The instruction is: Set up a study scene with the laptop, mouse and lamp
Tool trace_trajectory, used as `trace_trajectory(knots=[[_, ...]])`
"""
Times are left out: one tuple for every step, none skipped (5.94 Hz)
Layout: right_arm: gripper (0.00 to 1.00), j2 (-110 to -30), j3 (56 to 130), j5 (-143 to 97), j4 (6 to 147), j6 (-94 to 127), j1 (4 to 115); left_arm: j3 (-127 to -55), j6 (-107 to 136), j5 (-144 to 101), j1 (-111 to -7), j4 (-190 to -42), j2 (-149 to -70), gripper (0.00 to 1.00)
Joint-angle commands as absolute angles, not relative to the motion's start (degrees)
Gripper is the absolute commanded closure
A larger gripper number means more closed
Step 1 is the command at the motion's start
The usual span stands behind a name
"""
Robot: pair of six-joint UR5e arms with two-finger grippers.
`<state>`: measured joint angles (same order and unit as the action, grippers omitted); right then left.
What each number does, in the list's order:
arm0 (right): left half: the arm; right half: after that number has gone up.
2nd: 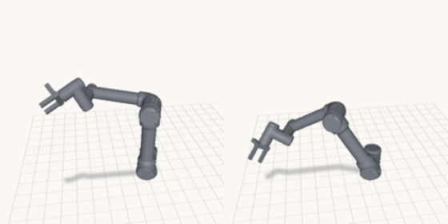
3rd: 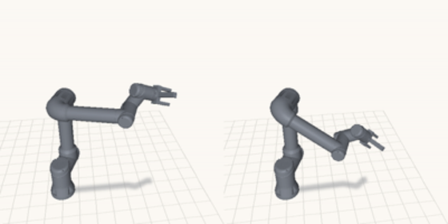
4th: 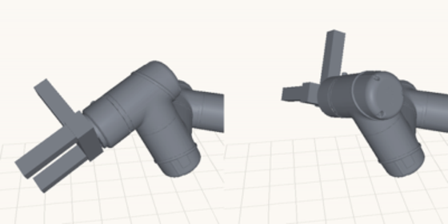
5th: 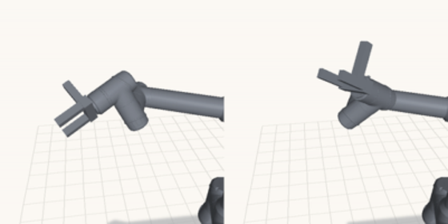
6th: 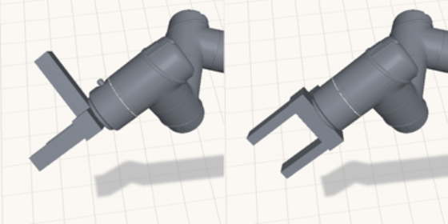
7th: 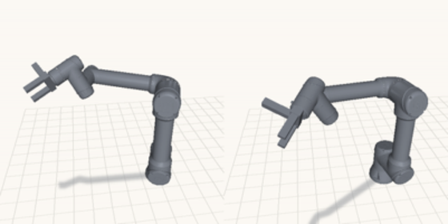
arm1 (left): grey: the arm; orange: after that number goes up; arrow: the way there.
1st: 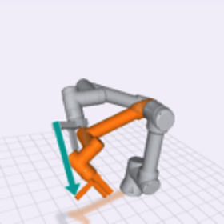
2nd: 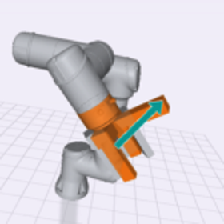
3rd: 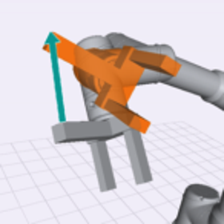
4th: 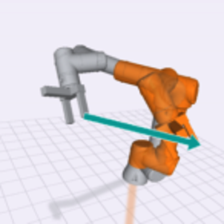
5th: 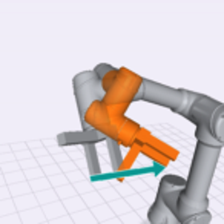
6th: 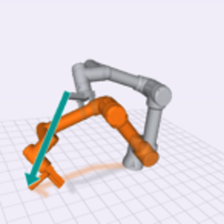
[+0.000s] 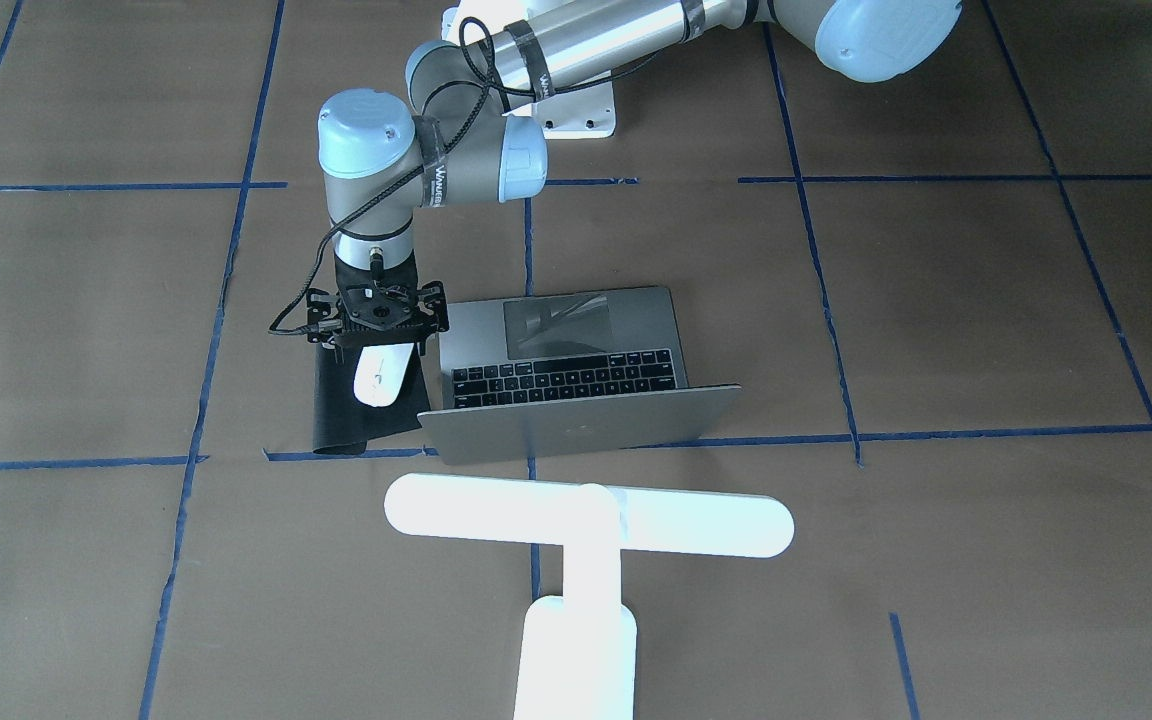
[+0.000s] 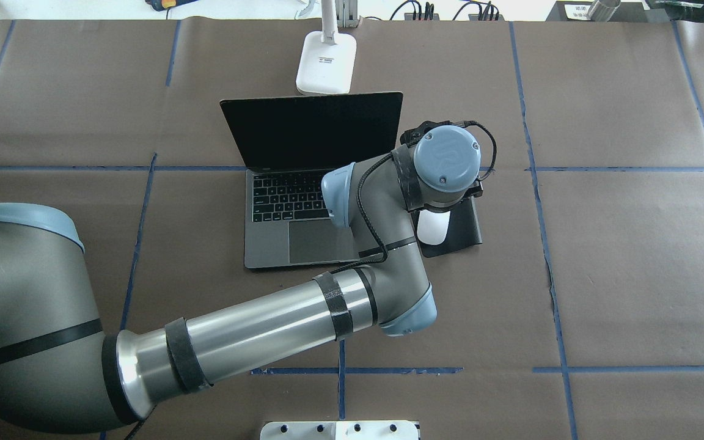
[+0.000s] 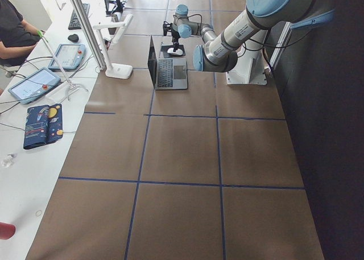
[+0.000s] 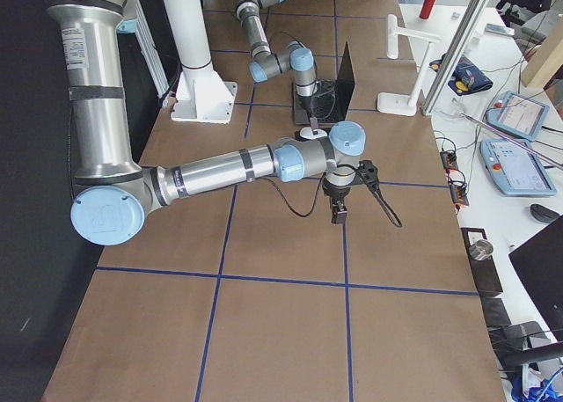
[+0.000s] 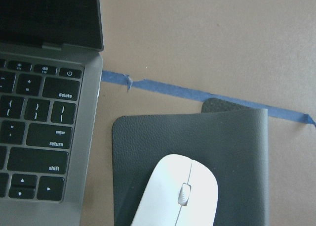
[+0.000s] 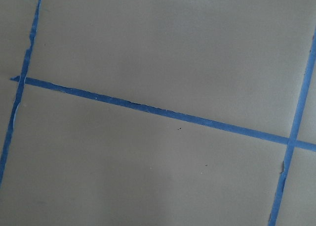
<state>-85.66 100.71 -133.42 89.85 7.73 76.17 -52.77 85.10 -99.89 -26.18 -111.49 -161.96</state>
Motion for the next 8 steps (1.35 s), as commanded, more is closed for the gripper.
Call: trace_trajectory(knots=[[0.0, -86.1, 100.7, -133.3, 89.8, 7.7, 77.7, -63.3, 84.6, -109.9, -30.0, -109.8, -154.5, 0.0], [0.0, -86.1, 101.0, -133.2, 89.7, 7.7, 78.4, -74.9, 83.5, -112.7, -31.3, -103.8, -147.6, 0.0], [0.0, -86.1, 101.3, -133.0, 89.7, 8.4, 78.6, -86.5, 81.1, -114.3, -31.5, -96.2, -142.3, 0.0], [0.0, -86.2, 101.3, -130.8, 89.8, 8.3, 78.5, -95.4, 80.7, -114.6, -31.6, -92.6, -136.9, 0.0], [0.0, -87.5, 101.1, -131.3, 89.8, 8.4, 78.5, -100.8, 80.1, -115.3, -31.6, -91.6, -131.4, 0.0], [0.0, -88.7, 101.1, -130.8, 89.7, 7.7, 78.5, -105.4, 75.5, -115.3, -32.1, -90.2, -127.0, 0.0], [0.0, -89.2, 98.7, -131.3, 89.8, 7.6, 79.0, -110.7, 70.6, -115.4, -33.6, -85.5, -124.2, 0.0], [0.0, -91.6, 98.4, -131.3, 89.8, 7.1, 80.8, -116.0, 65.2, -115.4, -35.1, -81.2, -121.2, 0.0]])
